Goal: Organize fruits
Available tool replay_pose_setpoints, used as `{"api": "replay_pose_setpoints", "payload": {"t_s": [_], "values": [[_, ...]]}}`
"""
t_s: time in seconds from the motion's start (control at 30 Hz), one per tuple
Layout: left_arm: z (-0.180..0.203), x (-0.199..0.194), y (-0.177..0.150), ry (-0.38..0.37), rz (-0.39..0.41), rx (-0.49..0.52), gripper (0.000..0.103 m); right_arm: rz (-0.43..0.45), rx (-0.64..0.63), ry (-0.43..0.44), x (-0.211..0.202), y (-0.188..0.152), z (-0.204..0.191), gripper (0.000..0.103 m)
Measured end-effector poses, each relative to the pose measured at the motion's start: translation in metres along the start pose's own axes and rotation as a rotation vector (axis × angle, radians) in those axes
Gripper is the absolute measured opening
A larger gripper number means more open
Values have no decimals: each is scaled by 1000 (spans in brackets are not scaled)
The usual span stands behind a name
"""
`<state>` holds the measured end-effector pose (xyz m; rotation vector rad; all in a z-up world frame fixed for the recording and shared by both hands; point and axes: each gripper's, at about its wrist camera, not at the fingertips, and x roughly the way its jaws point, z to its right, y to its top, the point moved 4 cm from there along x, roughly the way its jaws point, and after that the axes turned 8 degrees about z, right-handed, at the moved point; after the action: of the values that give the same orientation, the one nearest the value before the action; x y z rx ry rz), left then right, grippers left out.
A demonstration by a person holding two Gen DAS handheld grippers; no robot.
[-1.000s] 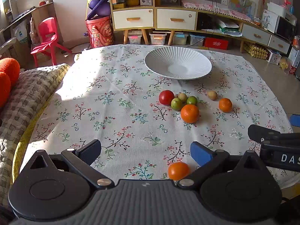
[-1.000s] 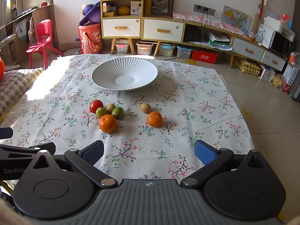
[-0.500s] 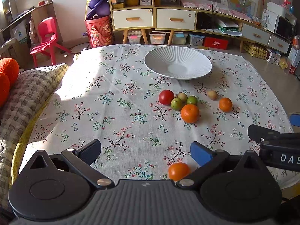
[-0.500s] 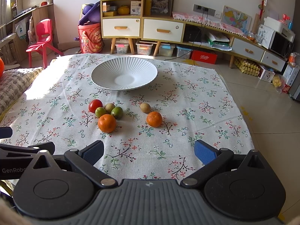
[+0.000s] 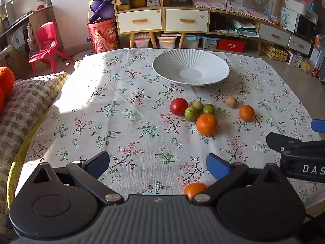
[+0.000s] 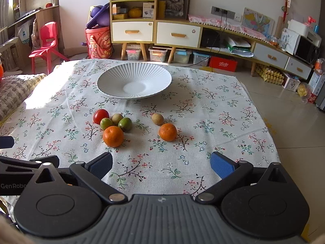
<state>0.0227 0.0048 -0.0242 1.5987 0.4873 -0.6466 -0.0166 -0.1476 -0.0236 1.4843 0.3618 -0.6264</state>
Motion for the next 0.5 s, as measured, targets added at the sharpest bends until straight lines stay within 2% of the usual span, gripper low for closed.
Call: {"api": "replay_pose_setpoints", "payload": {"t_s": [0.27, 0.37, 0.5], "values": [[-1, 22, -1, -29, 19, 0, 92, 37, -7, 29, 13, -4, 2, 103], [-2, 31, 0, -37, 45, 16, 92, 39, -21, 36, 20, -6, 3, 103], [-4, 49, -1, -50, 39, 19, 92, 29, -23, 52, 33, -10, 6, 103]]}}
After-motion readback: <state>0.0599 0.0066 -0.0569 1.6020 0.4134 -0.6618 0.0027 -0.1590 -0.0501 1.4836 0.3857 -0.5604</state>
